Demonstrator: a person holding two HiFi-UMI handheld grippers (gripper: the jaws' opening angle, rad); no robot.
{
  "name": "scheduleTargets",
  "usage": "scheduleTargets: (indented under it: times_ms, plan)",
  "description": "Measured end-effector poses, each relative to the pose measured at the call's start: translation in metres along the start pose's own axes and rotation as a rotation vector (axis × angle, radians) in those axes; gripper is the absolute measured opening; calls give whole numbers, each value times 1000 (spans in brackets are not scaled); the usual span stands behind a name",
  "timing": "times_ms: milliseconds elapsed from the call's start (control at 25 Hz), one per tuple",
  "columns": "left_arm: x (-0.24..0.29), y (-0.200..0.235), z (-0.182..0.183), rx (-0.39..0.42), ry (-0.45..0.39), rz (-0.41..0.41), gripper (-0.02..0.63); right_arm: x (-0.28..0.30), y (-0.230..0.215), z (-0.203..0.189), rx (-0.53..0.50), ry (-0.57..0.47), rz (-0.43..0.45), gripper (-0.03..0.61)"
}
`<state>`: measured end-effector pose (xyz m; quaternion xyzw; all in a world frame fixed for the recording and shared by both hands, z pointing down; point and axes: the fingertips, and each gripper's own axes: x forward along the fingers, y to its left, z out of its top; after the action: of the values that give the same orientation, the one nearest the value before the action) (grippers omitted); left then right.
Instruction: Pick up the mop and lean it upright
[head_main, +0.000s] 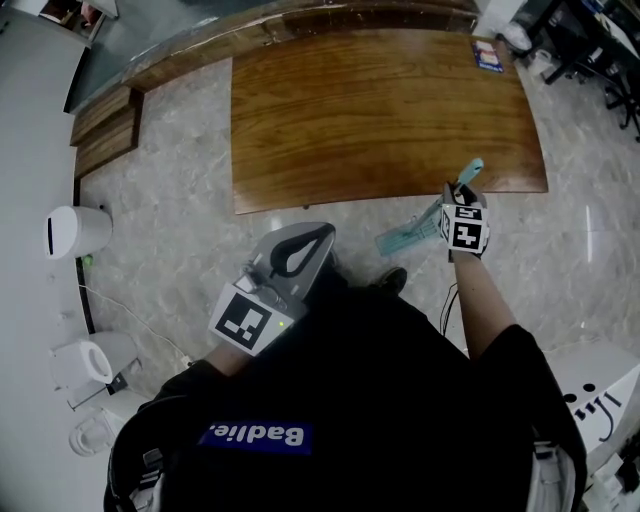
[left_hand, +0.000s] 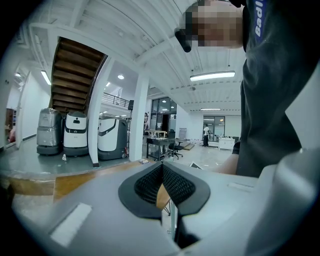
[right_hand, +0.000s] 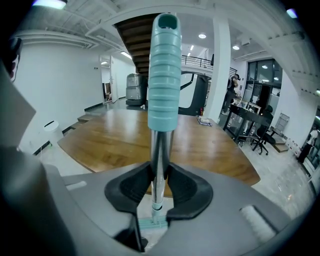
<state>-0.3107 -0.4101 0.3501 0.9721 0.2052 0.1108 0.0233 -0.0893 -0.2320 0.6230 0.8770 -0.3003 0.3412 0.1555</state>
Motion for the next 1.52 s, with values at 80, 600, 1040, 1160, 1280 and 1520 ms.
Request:
scheduleTargets:
  times_ms: [80, 600, 1040, 1160, 1280, 1520]
  plan:
    - [2, 0, 1, 2, -9, -16, 18, -9, 3, -7, 12, 4, 3, 106]
    - [41, -33, 15, 30, -41, -213, 18, -109, 0, -44, 168, -69, -54, 104]
    - [63, -67, 27, 66, -75, -359, 18, -181, 8, 9, 187, -237, -71, 104]
    - [65, -74, 29, 77, -88, -387, 18, -197, 13, 19, 180, -265, -68, 104]
    - [65, -79, 29, 78, -94, -411, 18, -219, 25, 34, 180, -289, -55, 104]
    - [72, -84, 32, 74, -98, -445, 18, -278, 50, 92, 99, -440, -8, 106]
